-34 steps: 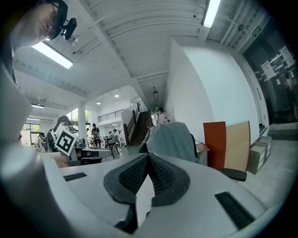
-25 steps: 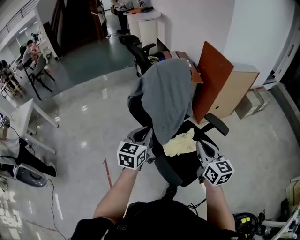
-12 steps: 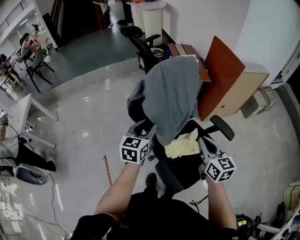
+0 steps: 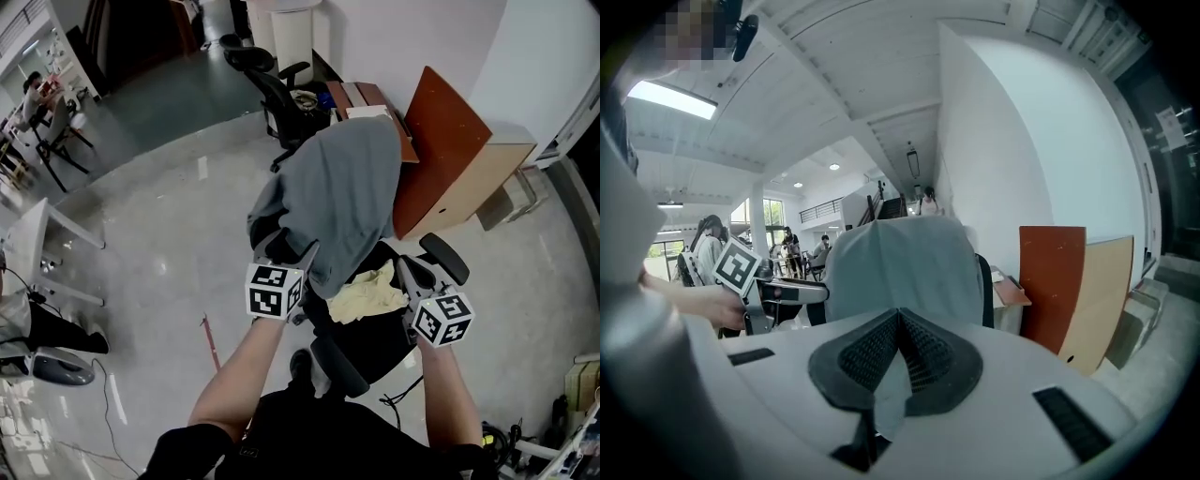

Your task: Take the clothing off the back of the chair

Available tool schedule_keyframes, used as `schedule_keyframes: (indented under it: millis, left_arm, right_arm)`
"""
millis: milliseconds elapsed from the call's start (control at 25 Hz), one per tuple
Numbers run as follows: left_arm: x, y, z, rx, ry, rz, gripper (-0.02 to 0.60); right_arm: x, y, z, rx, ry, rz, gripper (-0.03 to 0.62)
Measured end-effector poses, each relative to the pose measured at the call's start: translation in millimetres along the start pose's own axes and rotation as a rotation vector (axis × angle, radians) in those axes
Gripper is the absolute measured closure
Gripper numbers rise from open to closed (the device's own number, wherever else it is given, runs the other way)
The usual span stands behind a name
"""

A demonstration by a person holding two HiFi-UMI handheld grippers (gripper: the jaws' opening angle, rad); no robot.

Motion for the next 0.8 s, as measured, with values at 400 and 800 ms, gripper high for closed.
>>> schedule_keyframes:
  millis: [400, 800]
  left_arm:
    - [-30.5, 10.7, 13.1, -0.013, 0.112, -0.005, 0.3]
    - [-36.5, 13.2, 28.7, -0.101, 0.138, 0.026, 0.42]
  right_arm:
    - [-22.2, -7.3, 1.4, -0.024, 0.037, 0.016, 0.579]
    - [-45.7, -4.1, -8.7, 0.062, 0.057, 0.063, 0.579]
Point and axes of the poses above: the fingertips, and each gripper's own axes: x backward along the fingers, z to its left, y out of its top, the point moved 5 cm from there along x, backward along the fingers, and after that the axes turned 12 degrees about x, right-handed, at the moved point
